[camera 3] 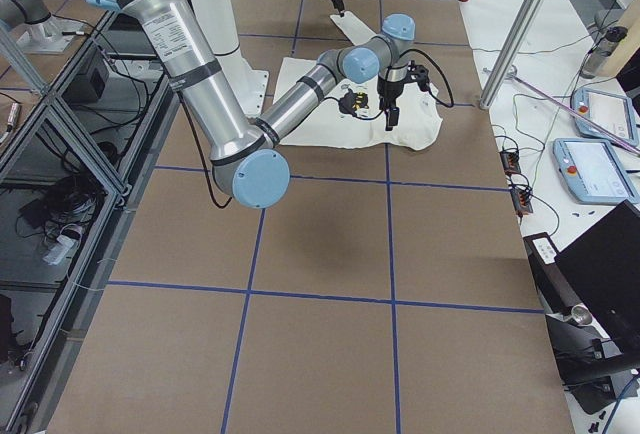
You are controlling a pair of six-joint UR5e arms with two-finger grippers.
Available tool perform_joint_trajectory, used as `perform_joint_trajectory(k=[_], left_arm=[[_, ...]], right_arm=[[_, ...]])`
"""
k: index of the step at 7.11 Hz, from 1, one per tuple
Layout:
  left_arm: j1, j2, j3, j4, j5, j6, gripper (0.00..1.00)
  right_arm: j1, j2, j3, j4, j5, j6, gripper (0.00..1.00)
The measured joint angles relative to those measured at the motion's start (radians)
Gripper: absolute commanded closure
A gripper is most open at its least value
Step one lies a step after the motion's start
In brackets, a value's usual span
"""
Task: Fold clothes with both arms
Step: 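Lower the left gripper onto the other sleeve cuff and grasp it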
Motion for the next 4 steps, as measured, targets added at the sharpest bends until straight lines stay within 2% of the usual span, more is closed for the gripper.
perform_joint_trajectory(k=[3, 4], left_arm=[[0.003, -0.008, 0.023, 0.014, 0.023, 0.029, 0.02], [0.004, -0.012, 0.029, 0.014, 0.024, 0.032, 0.08]], right_arm=[[0.000, 0.000, 0.004, 0.000, 0.001, 0.003, 0.00], [0.000, -0.001, 0.011, 0.000, 0.001, 0.006, 0.00]])
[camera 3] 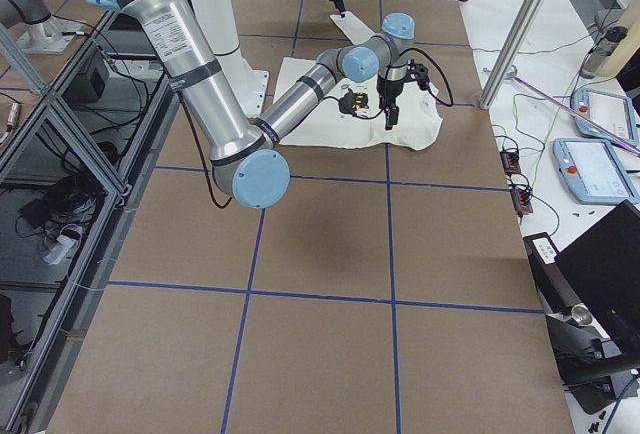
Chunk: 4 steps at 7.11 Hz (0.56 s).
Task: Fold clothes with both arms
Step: 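Lower the left gripper onto the other sleeve cuff and grasp it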
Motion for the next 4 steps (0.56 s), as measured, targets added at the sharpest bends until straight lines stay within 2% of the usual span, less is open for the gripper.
perform_joint_trajectory(k=[1, 4], left_arm=[[0.001, -0.004, 0.006, 0.000, 0.000, 0.002, 0.17], [0.001, -0.009, 0.009, 0.000, 0.000, 0.003, 0.52]], right_arm=[[0.000, -0.001, 0.004, 0.000, 0.000, 0.003, 0.00], [-0.001, -0.001, 0.008, 0.000, 0.001, 0.005, 0.00]])
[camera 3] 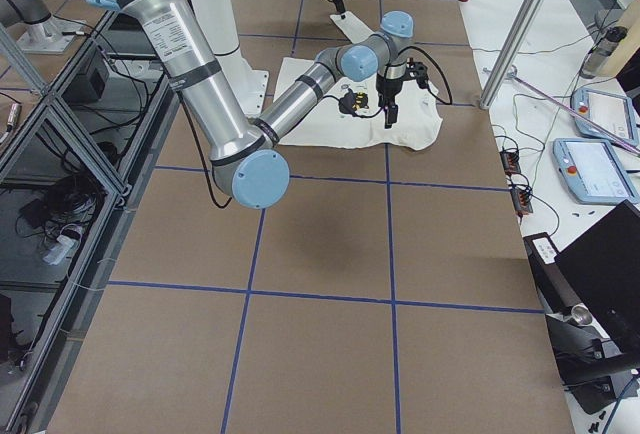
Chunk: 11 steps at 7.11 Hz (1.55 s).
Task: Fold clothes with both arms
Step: 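Lower the left gripper onto the other sleeve cuff and grasp it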
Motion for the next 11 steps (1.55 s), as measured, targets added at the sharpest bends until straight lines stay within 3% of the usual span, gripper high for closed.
perform_joint_trajectory(k=[4, 11], left_arm=[[0.000, -0.004, -0.001, -0.001, -0.003, -0.002, 1.00], [-0.004, -0.010, -0.025, 0.003, -0.012, 0.003, 1.00]], right_arm=[[0.000, 0.002, 0.003, 0.000, 0.004, 0.004, 0.00], [0.002, -0.002, 0.004, 0.000, 0.003, 0.004, 0.00]])
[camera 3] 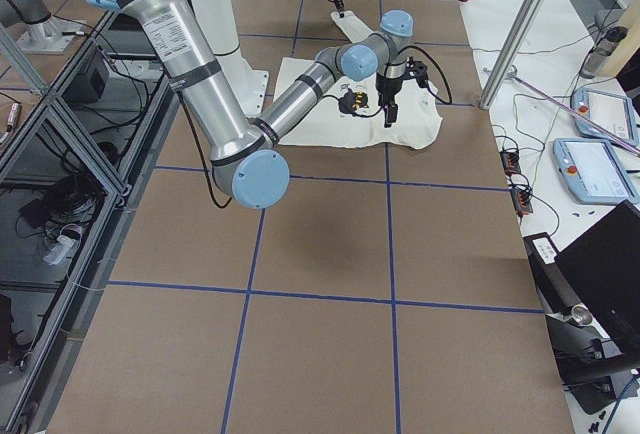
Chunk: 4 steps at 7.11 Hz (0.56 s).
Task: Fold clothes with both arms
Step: 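Lower the left gripper onto the other sleeve cuff and grasp it, then fold the grasped sleeve with the left gripper across the shirt body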
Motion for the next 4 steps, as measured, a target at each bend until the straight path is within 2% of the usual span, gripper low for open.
perform_joint_trajectory(k=[2, 3, 4], left_arm=[[-0.035, -0.032, -0.076, 0.097, -0.004, 0.061, 1.00], [-0.087, -0.107, -0.110, 0.204, -0.020, 0.098, 1.00], [-0.130, -0.233, -0.125, 0.354, -0.047, 0.121, 1.00]], right_arm=[[0.002, -0.044, 0.032, 0.000, -0.001, 0.001, 0.00], [0.003, -0.088, 0.063, 0.000, -0.002, 0.001, 0.00], [0.003, -0.137, 0.093, 0.000, -0.004, 0.005, 0.00]])
